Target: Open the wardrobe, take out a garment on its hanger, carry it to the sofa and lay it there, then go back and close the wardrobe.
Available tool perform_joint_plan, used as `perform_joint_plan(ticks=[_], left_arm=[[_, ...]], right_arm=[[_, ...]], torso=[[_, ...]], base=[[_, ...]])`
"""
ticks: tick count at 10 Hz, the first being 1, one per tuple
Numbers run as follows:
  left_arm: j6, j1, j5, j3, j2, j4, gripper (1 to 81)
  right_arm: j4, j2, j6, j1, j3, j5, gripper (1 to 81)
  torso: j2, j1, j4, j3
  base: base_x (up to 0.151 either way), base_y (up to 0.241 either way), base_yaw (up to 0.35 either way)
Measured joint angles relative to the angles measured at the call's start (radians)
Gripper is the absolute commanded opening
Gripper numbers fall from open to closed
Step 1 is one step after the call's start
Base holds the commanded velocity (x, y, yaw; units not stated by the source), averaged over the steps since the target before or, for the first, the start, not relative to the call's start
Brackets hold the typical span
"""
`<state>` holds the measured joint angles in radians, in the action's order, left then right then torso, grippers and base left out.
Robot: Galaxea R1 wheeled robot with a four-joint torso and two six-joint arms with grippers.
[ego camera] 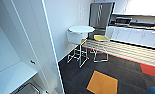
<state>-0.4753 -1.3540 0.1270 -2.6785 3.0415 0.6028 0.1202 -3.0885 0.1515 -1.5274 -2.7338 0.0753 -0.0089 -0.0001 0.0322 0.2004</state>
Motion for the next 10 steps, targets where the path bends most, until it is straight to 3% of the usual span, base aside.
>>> perform_joint_plan(ticks=[10], left_arm=[[0.000,-0.003,0.000,0.000,-0.002,0.000,81.1]], right_arm=[[0.000,-0.003,0.002,0.031,-0.001,0.011,81.1]], torso=[[0.000,0.000,0.000,0.000]], base=[[0.000,0.000,0.302]])
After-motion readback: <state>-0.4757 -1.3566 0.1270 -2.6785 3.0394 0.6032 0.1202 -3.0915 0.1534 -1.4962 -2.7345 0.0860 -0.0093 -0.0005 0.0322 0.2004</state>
